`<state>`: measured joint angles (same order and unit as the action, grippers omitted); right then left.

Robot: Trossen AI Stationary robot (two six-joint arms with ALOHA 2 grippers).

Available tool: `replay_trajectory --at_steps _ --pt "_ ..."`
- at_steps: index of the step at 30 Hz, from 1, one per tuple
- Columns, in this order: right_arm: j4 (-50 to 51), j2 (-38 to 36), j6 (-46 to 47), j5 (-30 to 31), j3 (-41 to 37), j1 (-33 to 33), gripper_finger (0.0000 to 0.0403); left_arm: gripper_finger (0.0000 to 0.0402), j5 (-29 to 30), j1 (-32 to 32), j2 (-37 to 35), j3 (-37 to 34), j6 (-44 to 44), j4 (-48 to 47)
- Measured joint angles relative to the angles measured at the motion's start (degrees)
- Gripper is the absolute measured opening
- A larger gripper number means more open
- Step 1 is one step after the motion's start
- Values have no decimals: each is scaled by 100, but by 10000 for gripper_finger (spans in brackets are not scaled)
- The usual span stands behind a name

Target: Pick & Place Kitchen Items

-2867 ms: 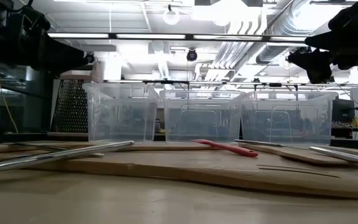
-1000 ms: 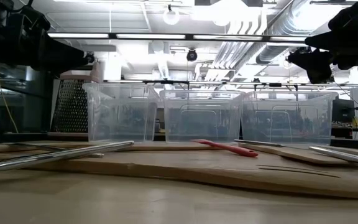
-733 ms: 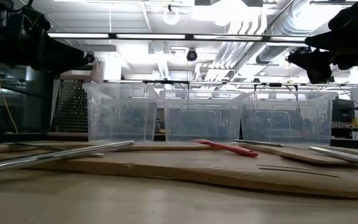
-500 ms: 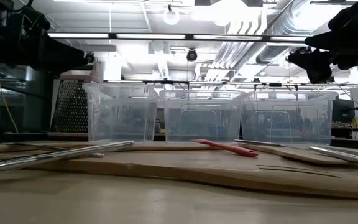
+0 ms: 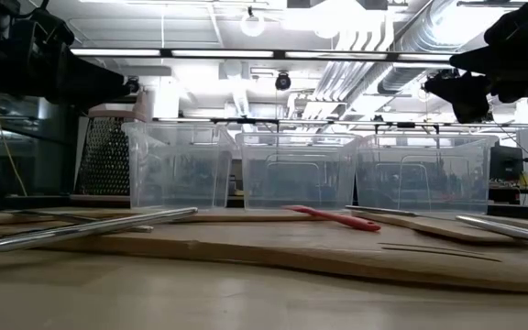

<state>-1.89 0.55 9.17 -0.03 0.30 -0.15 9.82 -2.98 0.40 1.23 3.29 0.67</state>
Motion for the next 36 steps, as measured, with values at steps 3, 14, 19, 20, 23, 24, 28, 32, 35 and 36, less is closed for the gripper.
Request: replay_trajectory --at_steps 3,14,19,20,23,24,28,32,35,36 --pt "0 0 0 0 2 0 275 184 0 0 -2 0 0 5" --pt "0 -1 0 0 1 1 275 184 33 0 -2 -2 0 481" --pt "0 0 0 0 2 -1 275 184 12 0 -2 75 2 59" --pt "0 0 0 0 0 0 275 184 -13 0 3 152 4 -140" --pt "0 0 0 0 2 0 275 184 -9 2 1 444 6 -671" --pt "0 0 0 0 0 1 275 184 -31 2 1 562 47 -833" --pt "0 -2 0 0 0 1 275 184 -395 0 75 1031 696 -1695" --pt "0 -2 0 0 1 0 275 184 -475 2 258 1465 1634 -2100" --pt "0 -1 0 0 2 0 275 184 -720 0 466 1711 2478 -2557" --pt "0 -1 0 0 0 1 275 184 -834 0 556 1791 2759 -2584"
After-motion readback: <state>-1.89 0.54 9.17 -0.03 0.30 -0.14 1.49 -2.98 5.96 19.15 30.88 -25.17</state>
